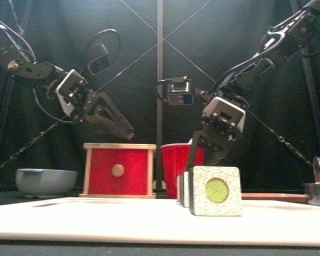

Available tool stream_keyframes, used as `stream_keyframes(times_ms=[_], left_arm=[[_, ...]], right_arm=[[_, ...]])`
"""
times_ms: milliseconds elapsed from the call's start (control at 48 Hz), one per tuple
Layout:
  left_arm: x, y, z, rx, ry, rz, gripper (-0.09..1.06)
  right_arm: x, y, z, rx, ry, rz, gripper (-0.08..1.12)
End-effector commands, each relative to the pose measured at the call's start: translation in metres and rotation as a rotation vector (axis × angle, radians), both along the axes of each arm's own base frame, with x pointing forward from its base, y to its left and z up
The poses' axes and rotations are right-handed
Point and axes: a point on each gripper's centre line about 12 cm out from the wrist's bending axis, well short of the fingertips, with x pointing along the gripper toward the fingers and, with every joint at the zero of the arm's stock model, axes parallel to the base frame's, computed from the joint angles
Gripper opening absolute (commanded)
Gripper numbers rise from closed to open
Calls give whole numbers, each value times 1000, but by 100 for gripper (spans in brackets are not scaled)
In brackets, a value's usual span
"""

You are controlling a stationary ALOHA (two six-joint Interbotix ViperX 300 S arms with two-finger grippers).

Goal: Place sushi on board then cut the sushi with the knife then place the pieces on the plate
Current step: Place the 4 sushi pieces on the plate

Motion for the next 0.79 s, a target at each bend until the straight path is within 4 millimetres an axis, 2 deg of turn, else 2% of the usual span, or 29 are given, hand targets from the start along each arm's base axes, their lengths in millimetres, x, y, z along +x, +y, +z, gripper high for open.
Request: stream_keyframes(times_ms=[21,229,375,562,792], left_arm=[[3,1,8,4,-29,0,74],[2,1,7,5,-26,1,74],[2,1,7,5,-24,1,74],[3,1,6,5,-21,1,74],[2,4,5,4,-18,9,74]], right_arm=[[-10,-9,32,10,-55,-44,61],[-51,-37,64,8,-68,-153,61],[-78,-59,72,-4,-32,-241,61],[-99,-90,68,-10,-5,-352,61],[-105,-119,35,5,57,-437,62]])
